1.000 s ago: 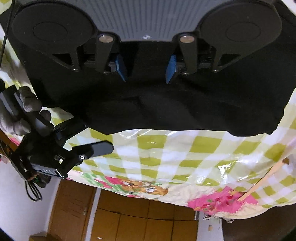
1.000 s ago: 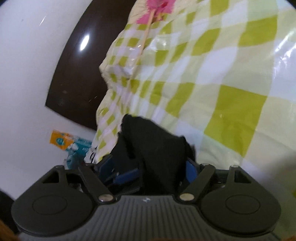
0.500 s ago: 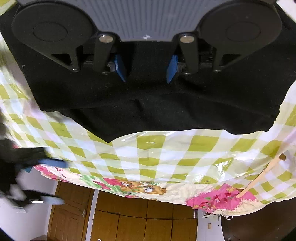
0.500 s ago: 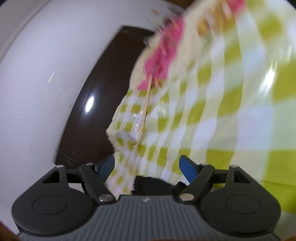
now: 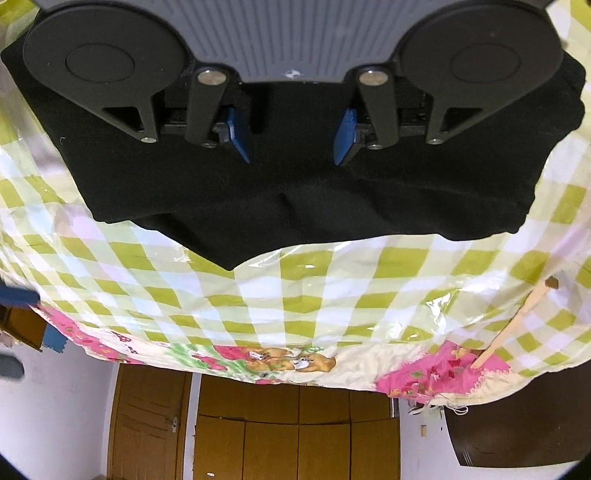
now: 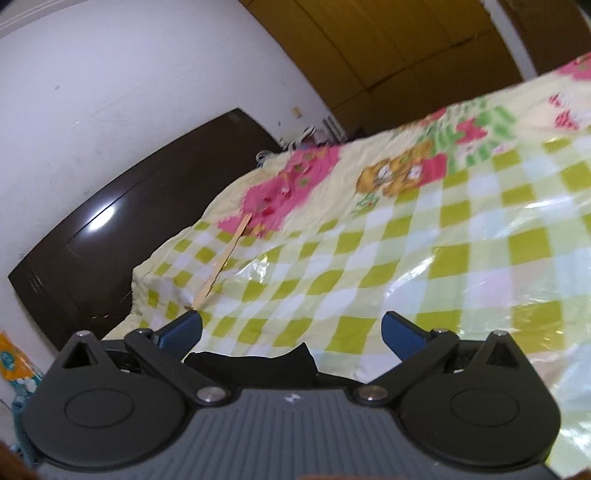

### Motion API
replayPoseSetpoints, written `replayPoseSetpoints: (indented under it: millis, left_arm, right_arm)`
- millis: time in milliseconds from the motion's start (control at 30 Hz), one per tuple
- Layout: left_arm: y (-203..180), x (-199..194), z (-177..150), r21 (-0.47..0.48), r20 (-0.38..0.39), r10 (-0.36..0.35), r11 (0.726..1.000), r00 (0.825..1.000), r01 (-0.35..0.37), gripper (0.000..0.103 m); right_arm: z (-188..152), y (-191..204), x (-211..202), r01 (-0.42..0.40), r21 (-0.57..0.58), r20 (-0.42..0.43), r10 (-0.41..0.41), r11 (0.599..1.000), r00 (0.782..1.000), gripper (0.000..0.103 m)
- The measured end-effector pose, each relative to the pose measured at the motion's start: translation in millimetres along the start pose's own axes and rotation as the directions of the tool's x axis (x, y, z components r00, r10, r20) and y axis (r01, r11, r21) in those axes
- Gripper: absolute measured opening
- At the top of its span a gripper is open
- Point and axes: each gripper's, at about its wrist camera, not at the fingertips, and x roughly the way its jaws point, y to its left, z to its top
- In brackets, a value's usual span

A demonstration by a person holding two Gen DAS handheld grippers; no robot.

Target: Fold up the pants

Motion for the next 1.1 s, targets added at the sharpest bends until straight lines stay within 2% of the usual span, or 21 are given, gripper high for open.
replayPoseSetpoints:
  millis: [67,133,167,267,333,400,467,533,600,667,700,733,800,833,967,1100]
  left_arm:
    - [1.2,-3.4,1.3,-0.011,0.003,-0.003,1.0,1.0,0.003,0.062]
    - [2.9,-9.5,2.6,-0.008,0.018,0.009,1.0,1.0,-0.008,0.067]
    - [4.8,-12.0,3.0,-0.006,0.024,0.014,1.0,1.0,-0.014,0.068]
    - [12.0,-14.8,1.6,-0.003,0.024,0.017,1.0,1.0,-0.017,0.069]
    - [16.7,-14.6,-1.2,-0.005,0.015,0.018,1.0,1.0,-0.018,0.069]
    - [19.8,-15.0,-3.2,-0.008,0.01,0.008,1.0,1.0,-0.007,0.069]
    - [20.6,-15.3,-4.9,-0.005,0.01,0.004,1.0,1.0,-0.004,0.069]
    - [21.5,-15.1,-5.8,-0.002,0.011,-0.007,1.0,1.0,0.007,0.069]
    - [22.0,-13.8,-5.9,-0.003,0.012,-0.018,1.0,1.0,0.018,0.07]
    - [21.9,-11.6,-5.5,0.001,0.008,-0.03,1.0,1.0,0.03,0.07]
    - [22.1,-11.1,-5.0,0.005,0.008,-0.033,0.999,0.999,0.033,0.07]
    - [22.8,-11.1,-4.7,0.005,0.009,-0.035,0.999,0.999,0.035,0.07]
    - [24.3,-9.7,-4.6,0.0,0.007,-0.044,0.999,0.999,0.044,0.071]
    - [25.0,-7.7,-4.6,-0.007,0.003,-0.052,0.999,0.999,0.052,0.071]
    - [20.7,-0.1,-5.2,0.007,-0.014,-0.063,0.998,0.998,0.063,0.071]
    - [17.1,0.6,-3.5,0.014,-0.014,-0.074,0.997,0.997,0.074,0.072]
  right_arm:
    - [-2.7,-2.0,-3.6,0.02,0.057,-0.045,-0.017,0.998,0.999,0.102]
    - [-7.3,-17.5,2.3,0.02,0.21,-0.094,0.0,0.977,0.996,0.102]
    - [-10.4,-23.2,3.8,0.024,0.249,-0.111,0.004,0.968,0.994,0.102]
    - [-25.0,-28.7,0.9,0.101,0.236,-0.165,-0.063,0.966,0.984,0.102]
    - [-41.3,-33.8,-0.7,0.097,0.28,-0.226,-0.033,0.955,0.974,0.102]
    - [-57.4,-35.1,0.0,0.133,0.277,-0.282,-0.052,0.952,0.958,0.101]
    - [-71.1,-39.3,2.1,0.135,0.312,-0.308,-0.035,0.941,0.951,0.093]
    - [-83.2,-45.8,8.5,0.11,0.385,-0.331,0.025,0.917,0.943,0.086]
    - [-91.7,-49.1,14.0,0.089,0.432,-0.335,0.068,0.897,0.94,0.084]
    - [-95.8,-49.1,19.4,0.082,0.417,-0.337,0.07,0.905,0.939,0.084]
    - [-98.7,-53.3,25.3,0.103,0.406,-0.366,0.059,0.908,0.929,0.083]
    - [-102.4,-58.5,28.3,0.109,0.415,-0.383,0.065,0.903,0.921,0.077]
    - [-106.4,-68.3,23.7,0.097,0.448,-0.371,0.086,0.889,0.925,0.068]
    - [-107.0,-70.6,20.7,0.092,0.457,-0.37,0.095,0.885,0.924,0.067]
    - [-108.2,-75.8,20.4,0.061,0.472,-0.367,0.134,0.879,0.921,0.068]
    - [-106.5,-73.7,43.7,-0.022,0.493,-0.333,0.212,0.87,0.919,0.071]
